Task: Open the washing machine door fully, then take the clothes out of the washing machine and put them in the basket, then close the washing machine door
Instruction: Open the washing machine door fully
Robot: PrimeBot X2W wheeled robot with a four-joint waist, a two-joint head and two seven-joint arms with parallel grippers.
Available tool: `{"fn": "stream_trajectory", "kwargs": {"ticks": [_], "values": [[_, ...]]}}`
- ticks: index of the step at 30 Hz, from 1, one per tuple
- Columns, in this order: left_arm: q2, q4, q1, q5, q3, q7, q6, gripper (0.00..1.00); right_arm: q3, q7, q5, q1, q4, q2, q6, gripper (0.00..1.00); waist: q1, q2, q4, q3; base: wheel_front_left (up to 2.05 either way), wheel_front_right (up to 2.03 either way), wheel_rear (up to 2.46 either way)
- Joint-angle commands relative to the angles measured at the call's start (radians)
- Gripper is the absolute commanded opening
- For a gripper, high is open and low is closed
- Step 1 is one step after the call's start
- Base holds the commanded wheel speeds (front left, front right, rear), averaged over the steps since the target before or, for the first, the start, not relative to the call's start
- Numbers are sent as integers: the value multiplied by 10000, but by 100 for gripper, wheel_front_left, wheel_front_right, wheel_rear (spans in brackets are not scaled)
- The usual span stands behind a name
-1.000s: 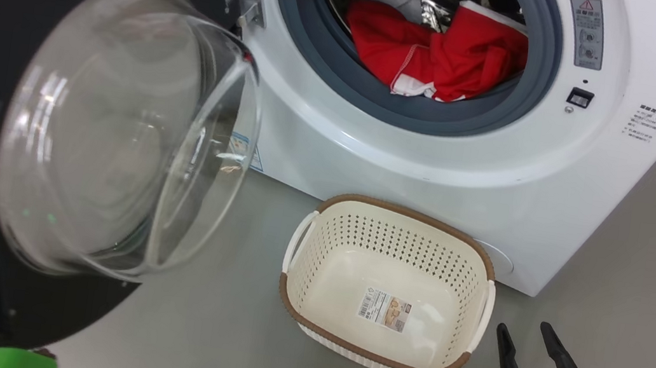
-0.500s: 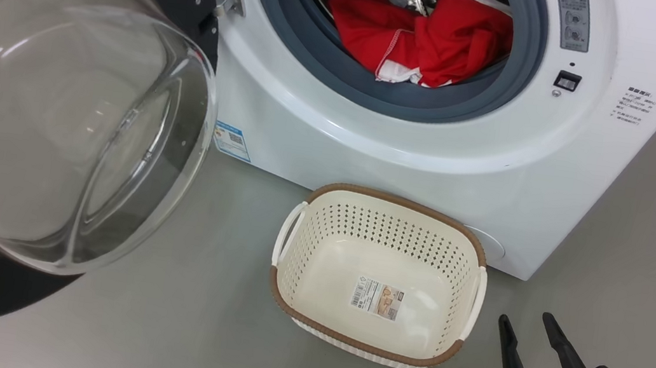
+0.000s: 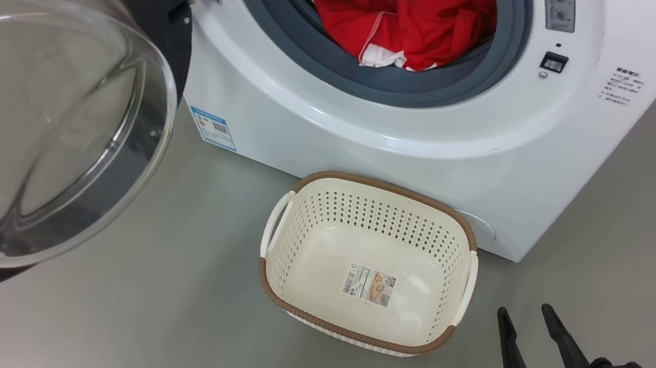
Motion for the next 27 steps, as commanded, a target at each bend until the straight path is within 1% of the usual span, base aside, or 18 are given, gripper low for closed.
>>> {"fn": "stream_trajectory", "kwargs": {"ticks": [1, 5, 13, 19, 20, 21, 23, 25, 26, 27], "values": [[629, -111, -287, 121, 358, -48, -79, 0, 244, -93, -20, -308, -261, -125, 75, 100, 0, 0, -38, 42, 0, 0, 0], [630, 27, -417, 210, 497, -48, -132, 0, 242, -93, -19, -345, -261, -135, 75, 100, 0, 0, -68, 81, 0, 0, 0], [359, 33, -342, 352, 718, -48, -300, 0, 242, -93, -9, -363, -263, -53, 75, 100, 0, 0, -76, -13, 0, 0, 0], [153, -153, 137, 329, 528, -48, -448, 0, 284, -93, 5, -294, -207, 70, 75, 100, 0, 0, -110, -325, 0, 0, 0], [99, -229, 255, 319, 471, -48, -460, 2, 287, -93, 11, -278, -201, 90, 75, 100, 0, 0, -120, -371, 0, 0, 0], [36, -306, 380, 294, 400, -48, -470, 7, 284, -93, 17, -265, -197, 109, 75, 100, 0, 0, -133, -427, 0, 0, 0], [-94, -485, 650, 225, 214, -48, -482, 20, 282, -93, 24, -242, -192, 142, 75, 100, 0, 0, -168, -523, 0, 0, 0], [-209, -702, 980, 22, -202, -48, -488, 34, 288, -93, 33, -212, -186, 175, 75, 100, 0, 0, -229, -641, 0, 0, 0], [-246, -812, 1184, -99, -416, -48, -489, 40, 285, -93, 36, -197, -183, 194, 75, 100, 0, 0, -266, -694, 0, 0, 0], [-278, -927, 1390, -206, -529, -48, -490, 44, 290, -93, 40, -180, -176, 210, 75, 100, 0, 0, -307, -754, 0, 0, 0]]}}
